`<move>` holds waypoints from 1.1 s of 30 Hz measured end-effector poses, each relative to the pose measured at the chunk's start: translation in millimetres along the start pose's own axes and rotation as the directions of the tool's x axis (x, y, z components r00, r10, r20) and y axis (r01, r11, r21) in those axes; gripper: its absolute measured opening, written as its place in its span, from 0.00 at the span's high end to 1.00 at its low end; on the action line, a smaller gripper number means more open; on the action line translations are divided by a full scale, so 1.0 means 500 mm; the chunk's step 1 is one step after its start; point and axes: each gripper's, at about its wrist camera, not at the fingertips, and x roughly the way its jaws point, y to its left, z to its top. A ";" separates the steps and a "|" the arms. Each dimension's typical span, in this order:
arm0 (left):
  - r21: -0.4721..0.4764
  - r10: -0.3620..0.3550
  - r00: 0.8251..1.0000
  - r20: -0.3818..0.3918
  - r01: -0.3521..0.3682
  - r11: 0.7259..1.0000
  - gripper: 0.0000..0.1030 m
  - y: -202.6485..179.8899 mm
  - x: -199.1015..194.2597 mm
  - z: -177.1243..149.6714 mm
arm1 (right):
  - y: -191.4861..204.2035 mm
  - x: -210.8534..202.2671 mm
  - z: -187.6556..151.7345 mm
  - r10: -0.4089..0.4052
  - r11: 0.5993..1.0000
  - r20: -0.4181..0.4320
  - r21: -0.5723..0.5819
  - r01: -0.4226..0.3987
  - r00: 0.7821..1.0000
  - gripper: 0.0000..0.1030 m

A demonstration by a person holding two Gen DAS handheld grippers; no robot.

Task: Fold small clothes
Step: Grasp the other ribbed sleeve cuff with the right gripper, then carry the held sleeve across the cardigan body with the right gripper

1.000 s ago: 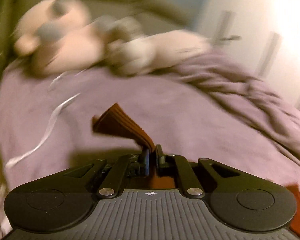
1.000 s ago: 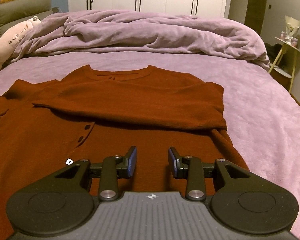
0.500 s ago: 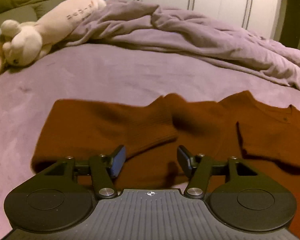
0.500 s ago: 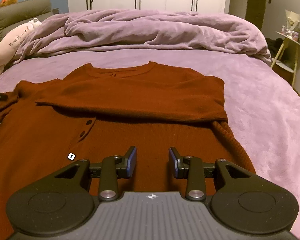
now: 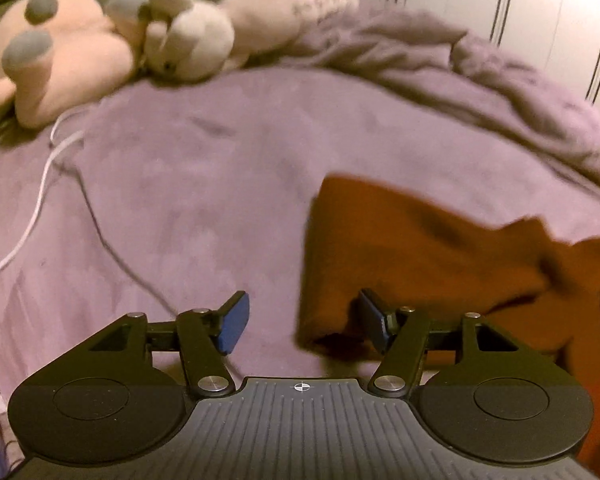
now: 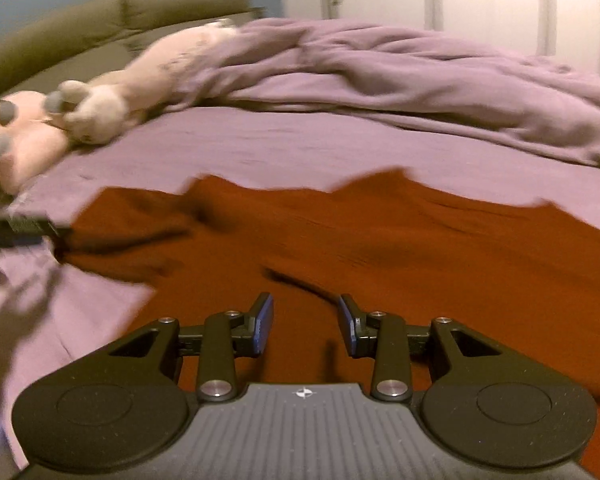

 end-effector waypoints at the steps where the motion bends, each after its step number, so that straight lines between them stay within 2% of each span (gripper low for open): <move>1: -0.004 -0.011 1.000 0.010 0.012 1.000 0.35 0.008 0.000 -0.002 | 0.015 0.034 0.017 0.035 0.999 -0.016 0.012 -0.034 0.999 0.67; 4: 0.009 0.003 1.000 0.028 -0.003 1.000 0.28 0.030 -0.007 -0.008 | 0.051 0.105 0.051 0.104 0.994 -0.045 0.030 -0.103 0.994 0.67; 7: -0.019 -0.021 0.999 0.034 0.021 1.000 0.25 0.056 -0.025 -0.017 | 0.068 0.156 0.076 0.174 0.982 -0.061 0.088 -0.168 0.983 0.67; 12: -0.052 -0.035 0.999 0.030 0.036 0.998 0.19 0.068 -0.017 -0.025 | 0.070 0.214 0.083 0.277 0.937 -0.097 0.248 -0.247 0.956 0.67; 14: -0.072 -0.040 0.999 0.028 0.042 0.997 0.19 0.070 -0.009 -0.027 | 0.079 0.227 0.082 0.287 0.933 -0.108 0.258 -0.252 0.952 0.67; 15: -0.078 -0.039 0.999 0.031 0.041 0.996 0.19 0.070 -0.008 -0.028 | 0.087 0.235 0.081 0.277 0.939 -0.120 0.247 -0.241 0.953 0.67; 17: -0.078 -0.034 0.999 0.033 0.036 0.996 0.19 0.068 -0.007 -0.029 | 0.094 0.247 0.081 0.257 0.948 -0.126 0.228 -0.224 0.958 0.81; 18: -0.078 -0.030 0.999 0.035 0.033 0.996 0.19 0.067 -0.009 -0.030 | 0.095 0.250 0.082 0.253 0.949 -0.124 0.224 -0.221 0.960 0.91; 19: -0.076 -0.027 0.999 0.035 0.029 0.997 0.19 0.065 -0.010 -0.029 | 0.095 0.249 0.083 0.253 0.949 -0.123 0.226 -0.221 0.960 0.94; 23: -0.064 -0.026 0.999 0.035 0.028 0.998 0.20 0.055 -0.023 -0.027 | 0.101 0.221 0.090 0.211 0.967 -0.073 0.160 -0.197 0.975 0.96; 28: -0.012 -0.078 0.996 0.049 0.079 0.997 0.21 0.013 -0.053 -0.023 | 0.062 0.137 0.088 0.160 0.977 0.004 0.141 -0.159 0.987 0.96; 31: 0.012 -0.115 0.992 0.044 0.114 0.993 0.20 -0.019 -0.055 -0.026 | 0.016 0.078 0.076 0.119 0.974 0.042 0.189 -0.125 0.992 0.96; 33: 0.012 -0.138 0.990 0.014 0.137 0.990 0.20 -0.042 -0.047 -0.031 | -0.012 0.048 0.062 0.064 0.976 0.050 0.205 -0.073 0.997 0.96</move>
